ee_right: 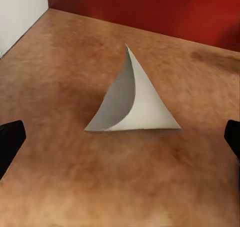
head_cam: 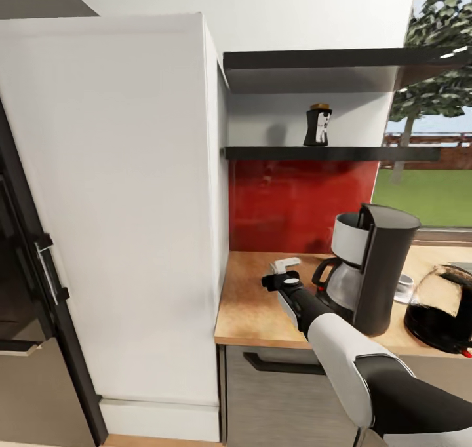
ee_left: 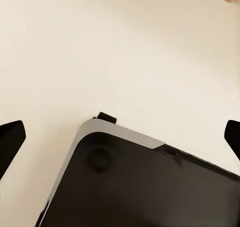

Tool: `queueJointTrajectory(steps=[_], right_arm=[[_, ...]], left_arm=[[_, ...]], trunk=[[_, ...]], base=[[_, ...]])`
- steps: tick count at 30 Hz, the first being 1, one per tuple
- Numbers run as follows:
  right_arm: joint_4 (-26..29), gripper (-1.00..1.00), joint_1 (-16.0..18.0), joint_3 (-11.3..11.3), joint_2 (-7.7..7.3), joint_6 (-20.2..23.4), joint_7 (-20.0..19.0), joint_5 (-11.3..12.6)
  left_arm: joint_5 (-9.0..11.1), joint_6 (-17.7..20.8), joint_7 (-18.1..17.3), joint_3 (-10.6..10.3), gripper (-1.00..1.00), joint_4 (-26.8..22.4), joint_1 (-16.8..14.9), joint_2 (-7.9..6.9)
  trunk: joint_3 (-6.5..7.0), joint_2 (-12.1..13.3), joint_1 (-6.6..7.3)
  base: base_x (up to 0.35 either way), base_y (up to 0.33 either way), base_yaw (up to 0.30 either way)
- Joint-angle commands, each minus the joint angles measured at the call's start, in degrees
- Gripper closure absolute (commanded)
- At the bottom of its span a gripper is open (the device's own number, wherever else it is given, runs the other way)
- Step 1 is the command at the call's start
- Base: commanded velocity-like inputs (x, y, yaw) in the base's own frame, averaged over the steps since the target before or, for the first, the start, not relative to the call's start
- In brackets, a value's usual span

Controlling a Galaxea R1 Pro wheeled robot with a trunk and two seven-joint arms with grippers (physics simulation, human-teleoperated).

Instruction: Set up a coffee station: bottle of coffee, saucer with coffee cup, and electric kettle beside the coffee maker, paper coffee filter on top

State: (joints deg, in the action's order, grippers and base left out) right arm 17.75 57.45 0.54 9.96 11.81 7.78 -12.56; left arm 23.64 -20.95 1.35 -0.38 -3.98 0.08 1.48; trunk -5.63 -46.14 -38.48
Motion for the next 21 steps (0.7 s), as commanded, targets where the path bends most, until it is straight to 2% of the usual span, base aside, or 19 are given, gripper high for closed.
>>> queueJointTrajectory(steps=[1,8,13,21], right_arm=[[0.05,-1.00,0.03,0.07,0.04,0.43,0.12,-0.51],[0.01,-1.00,0.03,0.15,0.04,0.29,0.08,-0.31],[-1.47,-1.00,0.03,0.40,0.04,0.87,-0.41,-0.09],[-2.86,-1.00,0.03,0.45,0.04,6.46,0.01,-0.22]], left_arm=[[0.09,-0.14,0.15,-0.06,-1.00,-0.07,0.01,0.01],[0.18,-0.14,0.15,-0.06,-1.00,-0.06,0.01,0.01],[0.18,-0.17,0.15,-0.06,-1.00,-0.06,0.01,-0.04],[0.18,-0.30,0.14,-0.06,-1.00,-0.06,0.01,-0.07]], trunk=[[-0.08,-0.06,-0.05],[-0.08,-0.06,-0.05],[-0.08,-0.06,-0.05],[-0.08,-0.06,-0.05]], base=[[0.308,0.197,0.000],[0.305,0.181,0.000],[0.282,0.019,0.000],[0.040,-0.009,0.000]])
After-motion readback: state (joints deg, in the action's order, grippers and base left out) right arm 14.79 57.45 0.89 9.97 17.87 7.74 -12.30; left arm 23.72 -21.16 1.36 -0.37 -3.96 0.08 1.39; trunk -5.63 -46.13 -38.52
